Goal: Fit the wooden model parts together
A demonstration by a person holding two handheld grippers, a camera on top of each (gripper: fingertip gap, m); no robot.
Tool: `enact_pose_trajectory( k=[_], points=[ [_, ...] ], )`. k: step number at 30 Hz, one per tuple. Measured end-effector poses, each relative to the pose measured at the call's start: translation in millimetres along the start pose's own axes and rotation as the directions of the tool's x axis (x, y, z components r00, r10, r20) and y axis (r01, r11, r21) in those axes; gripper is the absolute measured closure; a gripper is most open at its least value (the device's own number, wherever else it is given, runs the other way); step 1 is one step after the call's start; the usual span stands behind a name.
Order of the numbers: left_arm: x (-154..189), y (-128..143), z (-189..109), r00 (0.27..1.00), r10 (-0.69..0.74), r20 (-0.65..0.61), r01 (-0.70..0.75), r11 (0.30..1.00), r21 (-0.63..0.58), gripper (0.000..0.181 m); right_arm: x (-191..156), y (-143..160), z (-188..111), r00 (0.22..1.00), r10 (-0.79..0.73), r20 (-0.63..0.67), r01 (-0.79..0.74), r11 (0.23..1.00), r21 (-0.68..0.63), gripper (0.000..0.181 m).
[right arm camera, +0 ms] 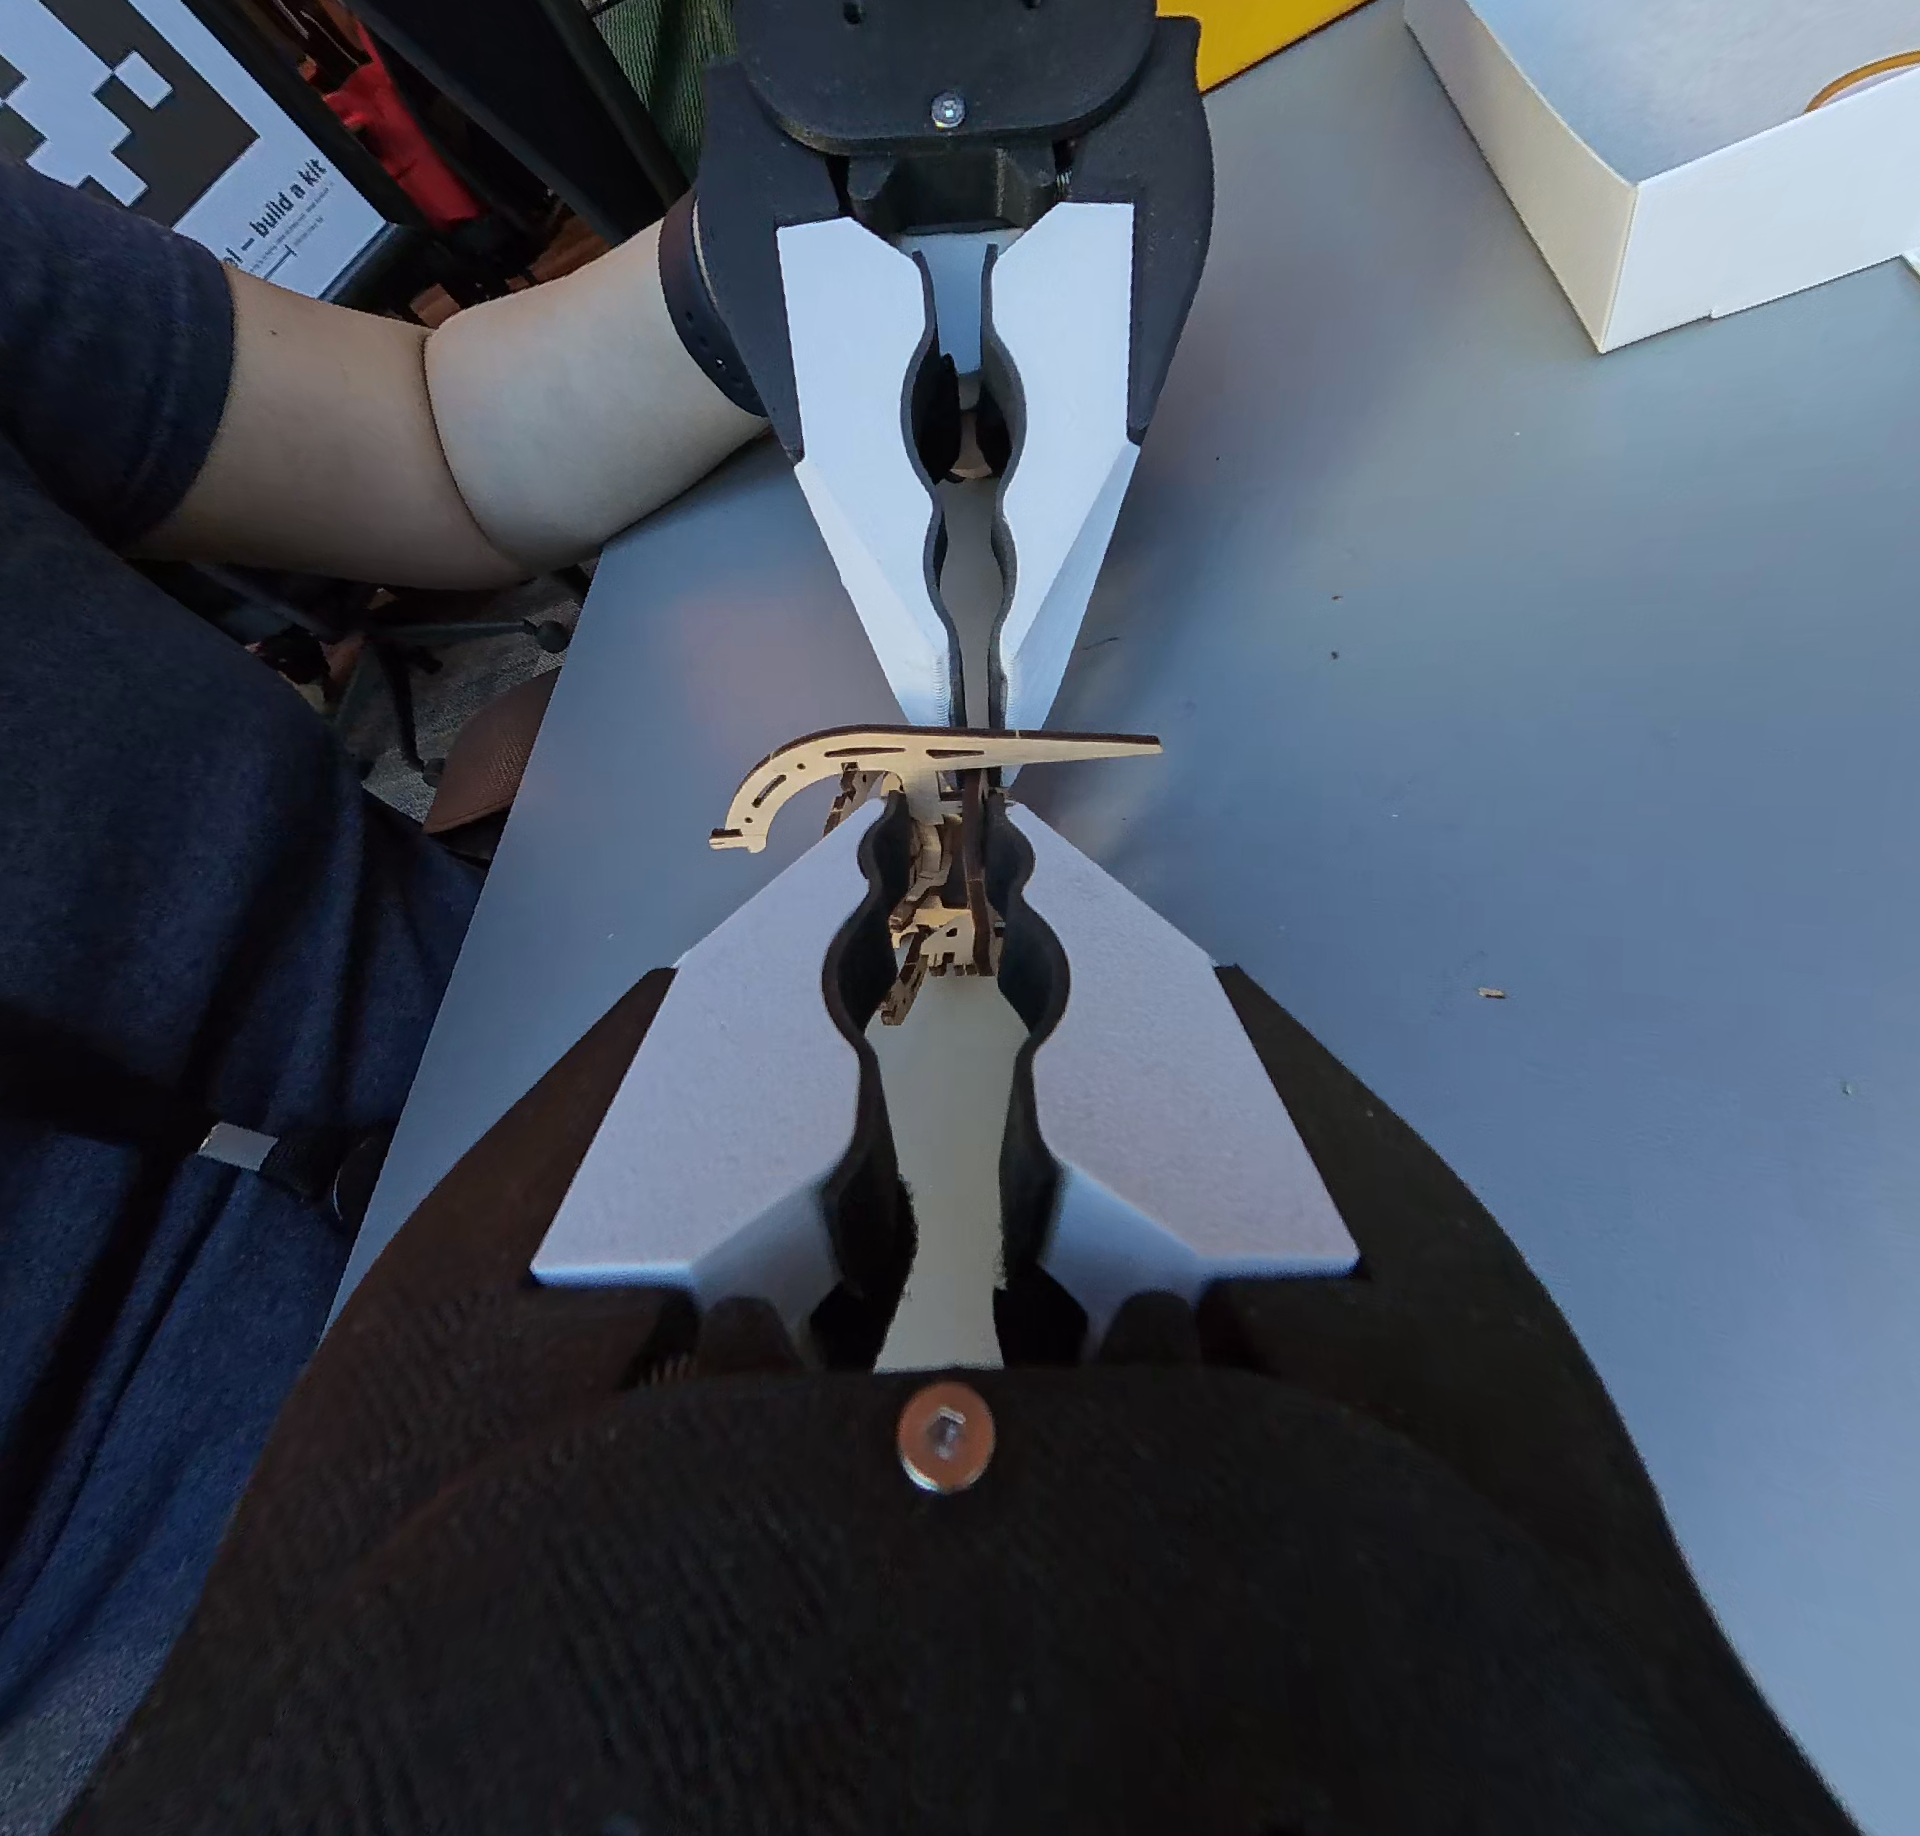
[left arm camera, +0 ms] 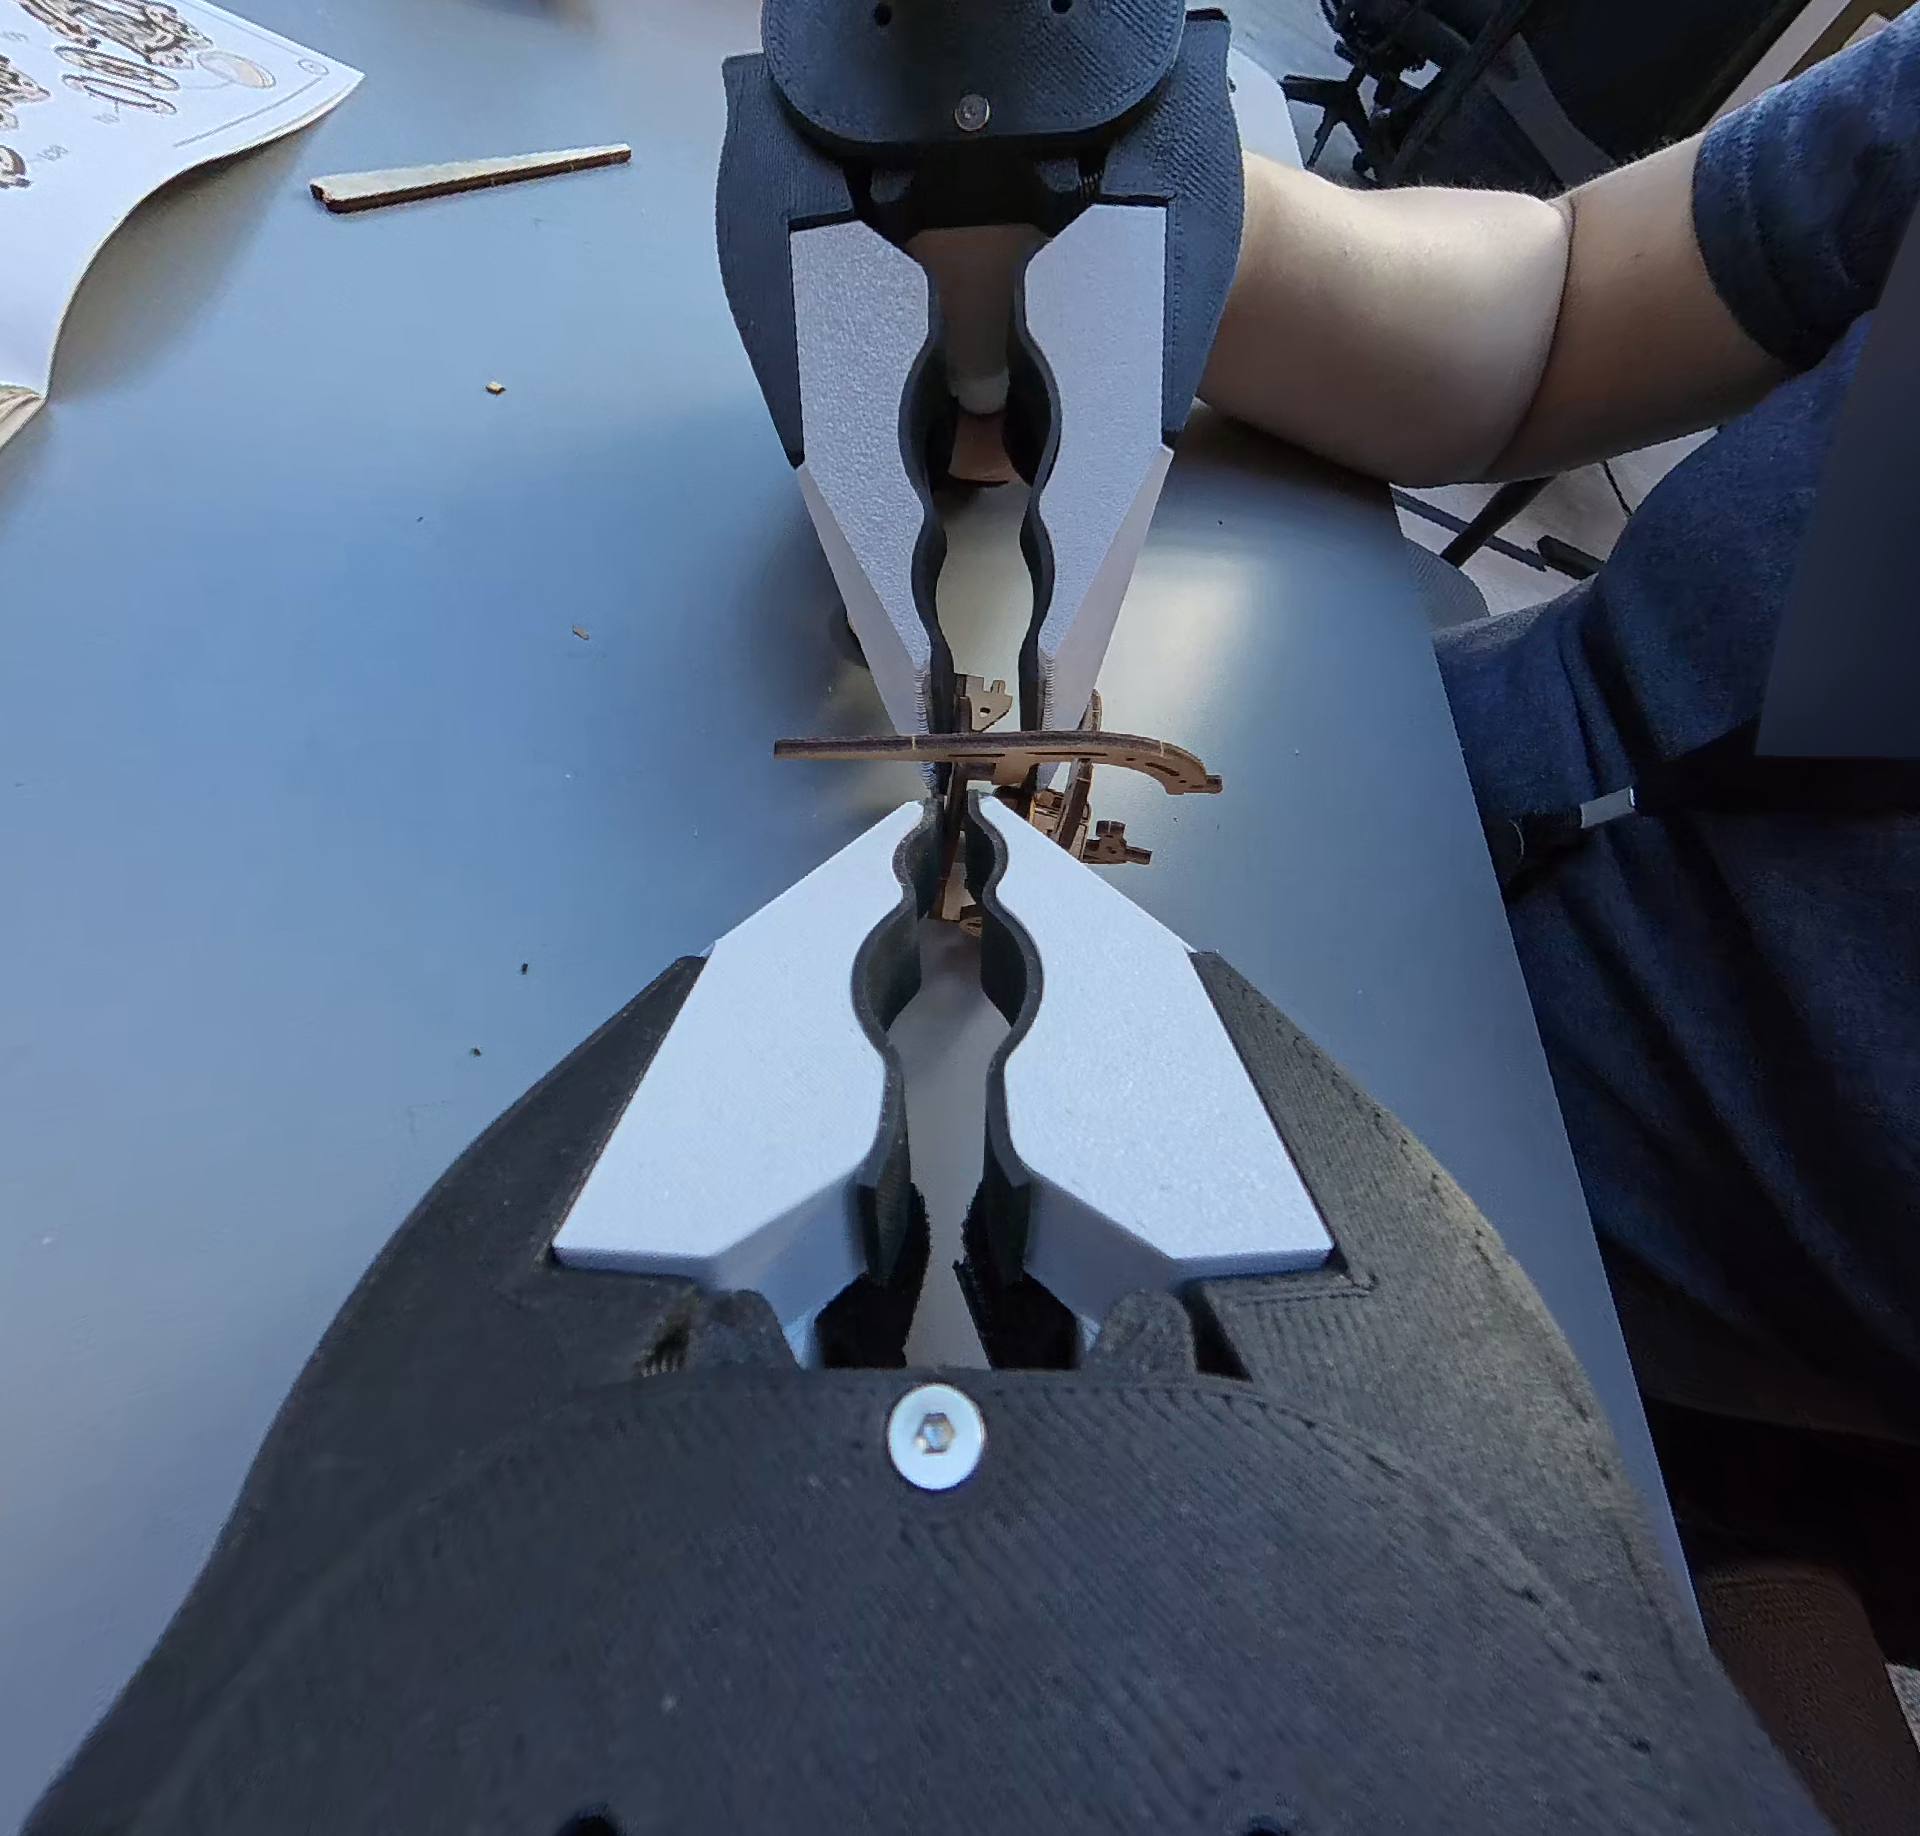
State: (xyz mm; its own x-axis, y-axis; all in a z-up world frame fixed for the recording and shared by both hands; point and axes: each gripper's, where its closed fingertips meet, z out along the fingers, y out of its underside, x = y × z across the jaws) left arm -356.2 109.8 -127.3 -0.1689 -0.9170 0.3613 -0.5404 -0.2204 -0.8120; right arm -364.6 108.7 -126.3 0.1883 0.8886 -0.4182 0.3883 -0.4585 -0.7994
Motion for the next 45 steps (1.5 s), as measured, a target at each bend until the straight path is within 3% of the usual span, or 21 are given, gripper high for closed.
enact_pose_trajectory(
  k=[15,25,34,41,45],
  points=[
    [1,1,1,1.000,-0.001,-0.004,0.001,1.000,-0.004,0.180,-1,1,0,1.000,-0.027,0.000,0.027,1.000,-0.008,0.169],
    [1,-1,-1,1.000,-0.006,-0.016,0.006,1.000,0.020,0.181,1,-9,-10,1.000,0.000,0.011,-0.001,0.996,0.087,0.158],
    [-1,-5,-5,1.000,0.022,0.001,-0.022,0.999,0.049,0.180,2,-7,-11,0.999,0.041,0.008,-0.041,0.994,0.100,0.163],
    [3,-9,-5,0.990,0.138,0.035,-0.140,0.988,0.071,0.180,1,-2,-7,1.000,0.007,-0.017,-0.006,0.998,0.059,0.165],
    [10,-15,-8,0.977,0.212,0.036,-0.214,0.970,0.114,0.181,-4,-9,-15,1.000,-0.011,-0.017,0.013,0.995,0.103,0.164]
  ],
)
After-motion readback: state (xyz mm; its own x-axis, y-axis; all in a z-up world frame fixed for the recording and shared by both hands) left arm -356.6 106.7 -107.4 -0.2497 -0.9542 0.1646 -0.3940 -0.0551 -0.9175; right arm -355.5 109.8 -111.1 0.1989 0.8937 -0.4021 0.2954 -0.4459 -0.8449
